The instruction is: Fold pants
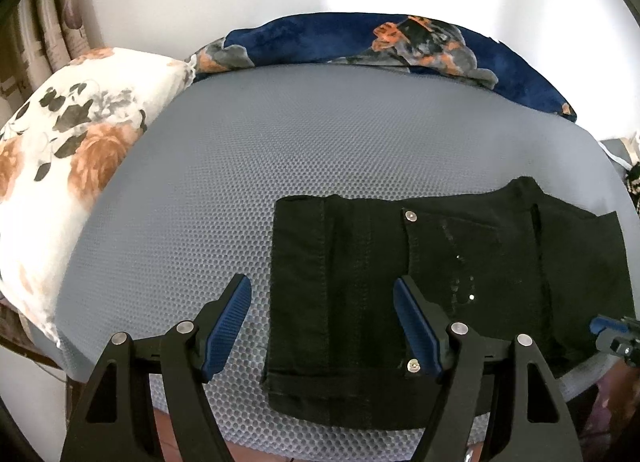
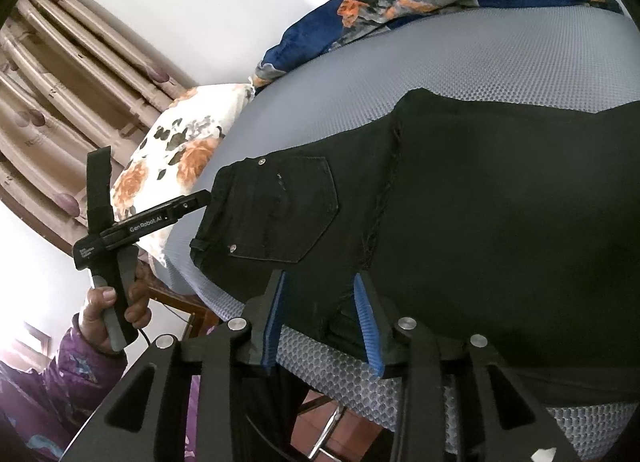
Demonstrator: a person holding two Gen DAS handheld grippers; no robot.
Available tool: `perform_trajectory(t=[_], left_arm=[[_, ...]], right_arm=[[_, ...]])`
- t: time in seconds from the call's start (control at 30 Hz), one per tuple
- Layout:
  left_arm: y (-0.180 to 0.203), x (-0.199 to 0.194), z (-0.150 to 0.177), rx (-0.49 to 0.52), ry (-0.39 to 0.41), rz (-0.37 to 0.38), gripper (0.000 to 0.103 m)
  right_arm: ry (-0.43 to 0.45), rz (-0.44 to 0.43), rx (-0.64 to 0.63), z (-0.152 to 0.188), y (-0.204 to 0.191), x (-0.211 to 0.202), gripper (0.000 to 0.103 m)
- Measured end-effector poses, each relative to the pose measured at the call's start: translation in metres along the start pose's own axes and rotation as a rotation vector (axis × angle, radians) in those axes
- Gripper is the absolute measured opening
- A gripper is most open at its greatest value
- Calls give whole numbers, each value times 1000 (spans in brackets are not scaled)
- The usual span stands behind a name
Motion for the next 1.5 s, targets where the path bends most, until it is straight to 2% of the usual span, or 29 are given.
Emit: perform_trajectory(t=[0.1,0.17,0.33,0.47,0.77,0.83,1.07,1.2,1.3,1.5], left_arm=[[-3,5,1,6,-14,-7,74],[-11,11,1,-5,-43,19,75],[-59,32,5,-156,-122,222,75],[-98,40,8,-225,-131,299,75],[-109,52,21,-197,-159,391,75],[-105,53,22,-173,-155,371,75],[-78,34,16,-17,-28,159,75],[-61,26,11,87,10,63,75],[-50,24,11,143,14,26,75],[-40,29,11,180,8,-11,75]], right_arm=[[0,2,0,0,0,1,35],[3,0,1,0,0,1,35],[14,-3,10,0,4,1,38],[3,1,23,2,8,4,38],[-27,12,7,1,0,12,39],[-35,20,4,0,-1,15,39],[-69,45,2,2,-6,26,39],[-85,56,6,4,-6,33,40],[-89,60,1,4,-8,36,41],[-96,63,4,4,-8,38,42]])
Point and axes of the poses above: each gripper's, at about its wrist camera, not at the fingertips, and x roughly the way its jaws point, y to its right, z to its underside, the point moved 1 cm from there along x, roughly the way its jaws point, and after that the axes turned 4 degrees about y, right-handed, at the moved point
